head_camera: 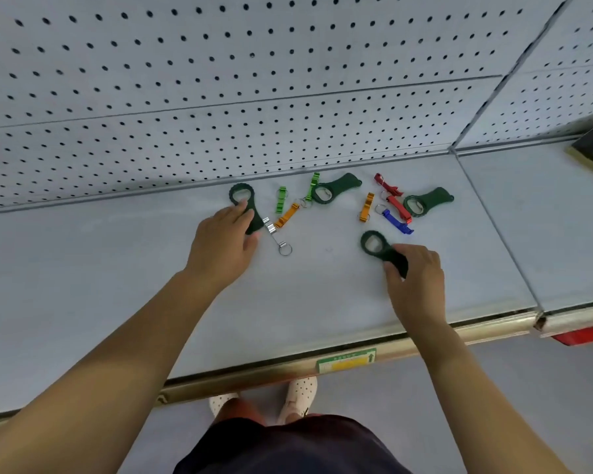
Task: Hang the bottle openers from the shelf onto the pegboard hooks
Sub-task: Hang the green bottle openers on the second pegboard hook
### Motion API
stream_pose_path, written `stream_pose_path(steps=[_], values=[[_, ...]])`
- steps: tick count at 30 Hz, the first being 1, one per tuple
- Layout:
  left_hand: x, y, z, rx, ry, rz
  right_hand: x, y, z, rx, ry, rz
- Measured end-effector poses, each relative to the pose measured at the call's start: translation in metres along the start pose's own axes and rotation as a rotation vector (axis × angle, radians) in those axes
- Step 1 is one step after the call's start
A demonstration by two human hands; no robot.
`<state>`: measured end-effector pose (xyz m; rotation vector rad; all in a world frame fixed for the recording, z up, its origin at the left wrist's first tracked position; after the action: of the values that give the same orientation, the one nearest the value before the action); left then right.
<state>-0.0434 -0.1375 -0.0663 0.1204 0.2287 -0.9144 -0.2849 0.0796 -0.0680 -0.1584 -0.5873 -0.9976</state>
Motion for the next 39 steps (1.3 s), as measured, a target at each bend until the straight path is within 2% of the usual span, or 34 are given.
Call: stream_pose_path(steps=[3,6,9,13,15,19,25,29,34,39], values=[[0.003,0.005,-0.003,-0.035,-0.009,0.007,-0.001,0.005,-0.003,0.007,-0.031,-0.001],[0.008,0.022,0.001,-0.143,0.045,0.070,-0.004,0.007,-0.007,0.046,-0.071,-0.046],[0.015,0.040,0.001,-0.220,0.157,0.219,-0.011,0.006,-0.012,0.115,-0.129,-0.150],[0.023,0.051,0.001,-0.349,0.355,0.480,-0.007,0.004,-0.018,0.209,-0.131,-0.182],[0.027,0.052,0.000,-0.347,0.440,0.603,-0.005,0.002,-0.023,0.253,-0.099,-0.168],[0.038,0.049,-0.002,-0.235,0.503,0.756,0.000,0.004,-0.022,0.255,-0.064,-0.106],[0.035,0.056,-0.010,-0.170,0.778,0.778,0.014,0.018,-0.022,0.305,-0.174,-0.105],[0.020,0.087,-0.004,-0.228,1.072,0.835,0.040,0.042,-0.027,0.367,-0.307,-0.086],[0.017,0.131,0.031,-0.316,1.312,0.765,0.095,0.083,-0.034,0.436,-0.404,-0.022],[0.041,0.174,0.082,-0.402,1.372,0.695,0.159,0.135,-0.045,0.521,-0.561,0.003]])
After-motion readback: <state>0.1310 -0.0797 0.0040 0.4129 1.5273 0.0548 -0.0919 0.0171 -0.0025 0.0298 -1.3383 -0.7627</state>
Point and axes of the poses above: each hand's wrist, its own y-axis away from the middle knuckle, its own z-axis out of the back of the hand, x = y × z, the point moved 10 cm from there along -y, towards the middle knuckle, and after that the axes turned 13 degrees about -z, right-handed, at the moved point
